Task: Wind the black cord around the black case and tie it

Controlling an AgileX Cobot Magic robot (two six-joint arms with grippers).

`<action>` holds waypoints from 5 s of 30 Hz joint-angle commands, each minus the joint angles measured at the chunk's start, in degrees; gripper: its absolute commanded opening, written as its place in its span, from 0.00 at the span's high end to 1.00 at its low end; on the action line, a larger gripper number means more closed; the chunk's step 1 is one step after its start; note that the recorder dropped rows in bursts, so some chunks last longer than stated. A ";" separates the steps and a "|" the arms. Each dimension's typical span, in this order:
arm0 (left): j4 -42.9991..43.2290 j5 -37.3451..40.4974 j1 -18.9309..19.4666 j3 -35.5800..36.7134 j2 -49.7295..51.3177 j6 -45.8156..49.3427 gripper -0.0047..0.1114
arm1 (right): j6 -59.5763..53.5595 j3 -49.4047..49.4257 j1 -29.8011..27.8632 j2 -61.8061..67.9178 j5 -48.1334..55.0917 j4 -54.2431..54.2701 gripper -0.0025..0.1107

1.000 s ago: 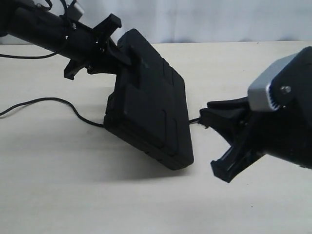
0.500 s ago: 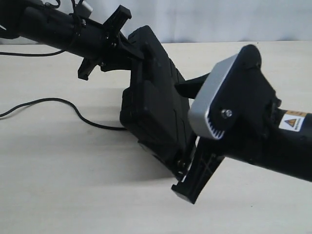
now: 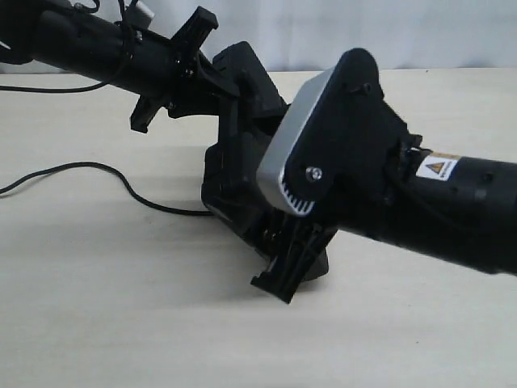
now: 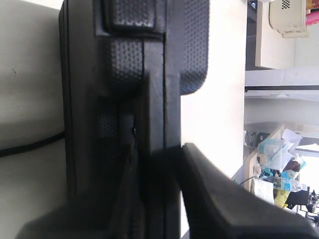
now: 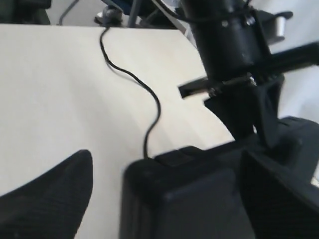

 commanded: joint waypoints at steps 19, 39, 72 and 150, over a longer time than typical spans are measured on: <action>-3.59 0.13 -0.08 -0.56 -1.15 1.26 0.96 | 72.22 -18.48 -15.41 1.95 52.77 -75.75 0.35; -3.71 -0.46 -0.08 -0.56 -1.15 1.35 0.96 | 140.87 -13.76 23.05 14.90 49.15 -123.18 0.40; -3.61 -0.01 -0.08 -0.56 -1.15 1.51 0.96 | 177.32 -14.63 20.05 34.21 61.53 -142.31 0.23; 17.33 -63.33 -32.04 41.30 -18.54 37.94 0.28 | 193.78 -20.79 -3.90 24.55 32.25 -131.81 0.94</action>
